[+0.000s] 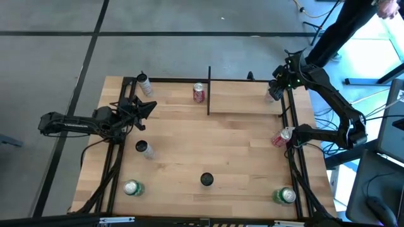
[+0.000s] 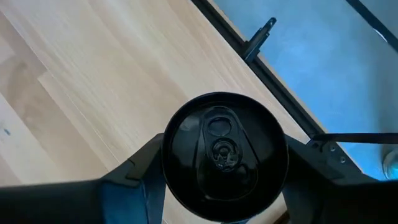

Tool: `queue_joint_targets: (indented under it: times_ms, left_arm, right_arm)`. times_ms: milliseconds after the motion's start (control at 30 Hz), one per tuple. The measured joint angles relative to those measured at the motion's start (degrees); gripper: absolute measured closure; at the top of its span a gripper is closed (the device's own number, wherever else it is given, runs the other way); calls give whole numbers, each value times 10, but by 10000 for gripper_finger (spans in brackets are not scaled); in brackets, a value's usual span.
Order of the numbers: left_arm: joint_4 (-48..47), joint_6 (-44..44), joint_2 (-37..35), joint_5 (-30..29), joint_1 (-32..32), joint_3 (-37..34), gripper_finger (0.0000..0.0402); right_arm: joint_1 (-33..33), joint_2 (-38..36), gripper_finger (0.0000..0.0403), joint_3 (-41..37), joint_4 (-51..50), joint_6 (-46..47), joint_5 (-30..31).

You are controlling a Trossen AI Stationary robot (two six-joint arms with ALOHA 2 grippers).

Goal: Place canned beverage on shelf
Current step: Put the top white-pink soda can on the shelf

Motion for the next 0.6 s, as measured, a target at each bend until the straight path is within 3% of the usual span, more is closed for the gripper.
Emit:
queue_joint_targets:
  times_ms: [167,400,600]
  left_arm:
    - [0,0,0,0,0,0,386]
    - [0,0,0,0,0,0,386]
    - [0,0,0,0,0,0,386]
  right_arm:
    - [0,0,186,0,-7,-6,-8]
    - [0,-1,133,0,-22,-7,-17]
    - [0,-2,142,1,-26,-6,-12]
